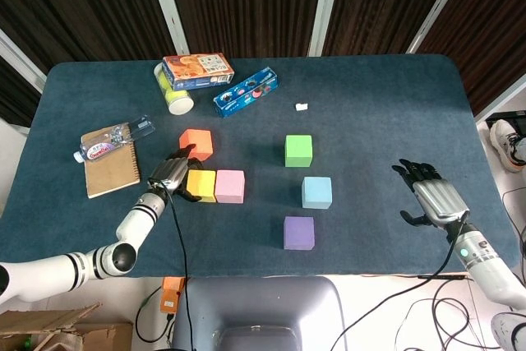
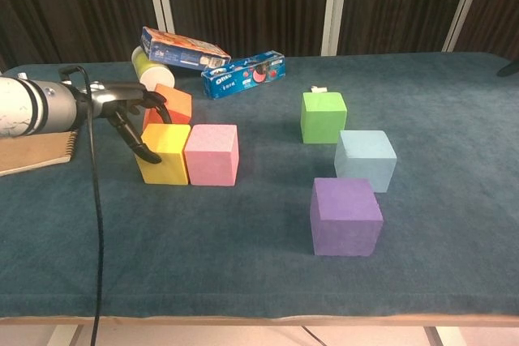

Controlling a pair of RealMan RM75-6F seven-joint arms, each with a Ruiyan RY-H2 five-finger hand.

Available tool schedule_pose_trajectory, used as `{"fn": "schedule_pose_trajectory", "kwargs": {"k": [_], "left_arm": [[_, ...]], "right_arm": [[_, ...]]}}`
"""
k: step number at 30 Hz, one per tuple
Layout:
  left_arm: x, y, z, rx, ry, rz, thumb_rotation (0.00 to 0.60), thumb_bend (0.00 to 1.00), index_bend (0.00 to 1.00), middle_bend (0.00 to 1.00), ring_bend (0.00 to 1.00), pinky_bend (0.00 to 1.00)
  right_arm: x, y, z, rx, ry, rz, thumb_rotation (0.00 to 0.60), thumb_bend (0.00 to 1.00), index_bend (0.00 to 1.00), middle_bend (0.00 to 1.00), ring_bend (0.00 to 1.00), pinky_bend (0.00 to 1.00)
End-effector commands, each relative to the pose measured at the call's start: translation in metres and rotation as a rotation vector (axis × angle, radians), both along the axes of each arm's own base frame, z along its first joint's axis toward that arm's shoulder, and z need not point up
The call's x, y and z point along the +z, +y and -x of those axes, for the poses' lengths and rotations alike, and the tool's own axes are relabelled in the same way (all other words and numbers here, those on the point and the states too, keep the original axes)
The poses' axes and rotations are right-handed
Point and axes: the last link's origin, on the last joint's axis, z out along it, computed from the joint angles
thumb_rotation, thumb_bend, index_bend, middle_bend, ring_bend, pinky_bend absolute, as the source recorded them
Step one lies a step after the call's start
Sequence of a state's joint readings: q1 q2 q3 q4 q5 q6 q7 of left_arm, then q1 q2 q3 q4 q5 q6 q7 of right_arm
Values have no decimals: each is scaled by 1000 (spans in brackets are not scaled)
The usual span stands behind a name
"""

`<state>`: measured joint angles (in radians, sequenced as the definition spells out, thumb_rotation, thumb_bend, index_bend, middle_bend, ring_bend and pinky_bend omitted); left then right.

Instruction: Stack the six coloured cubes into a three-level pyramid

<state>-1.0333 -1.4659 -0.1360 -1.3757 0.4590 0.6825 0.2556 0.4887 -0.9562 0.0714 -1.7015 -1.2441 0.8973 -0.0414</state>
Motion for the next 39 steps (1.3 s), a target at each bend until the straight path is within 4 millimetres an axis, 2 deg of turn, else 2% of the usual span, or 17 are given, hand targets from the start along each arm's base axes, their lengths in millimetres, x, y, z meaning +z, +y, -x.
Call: {"fn": "schedule_pose_trajectory", "kwargs": {"k": [1,12,22,29,33,39], "left_arm": [[0,-1,1,-1,2,4,600,102,436,33,0,84],[-4,2,1,2,-6,1,600,100,429,33,0,84],[-6,0,-1,-9,-6,15,600,93,333,33,0,84],[-3,0,-1,-13,-7,12,600,91,330,34,0,84],[6,-4,-4,-29,-9,10,600,90,330,33,0,84],[33,-20,-9,-74,-7,-19,600,90,330,33,0,84]], "right_arm": [[0,0,0,0,-2,1,600,252,0,0,0,0],[-1,-1,0,-3,1,-3,600,253,0,0,0,0],[1,-1,1,-5,0,0,600,253,0,0,0,0],[1,0,2,-6,-1,-1,600,253,0,0,0,0],[1,0,1,-4,-1,1,600,253,0,0,0,0],[1,1,0,-1,1,4,600,253,0,0,0,0]]}}
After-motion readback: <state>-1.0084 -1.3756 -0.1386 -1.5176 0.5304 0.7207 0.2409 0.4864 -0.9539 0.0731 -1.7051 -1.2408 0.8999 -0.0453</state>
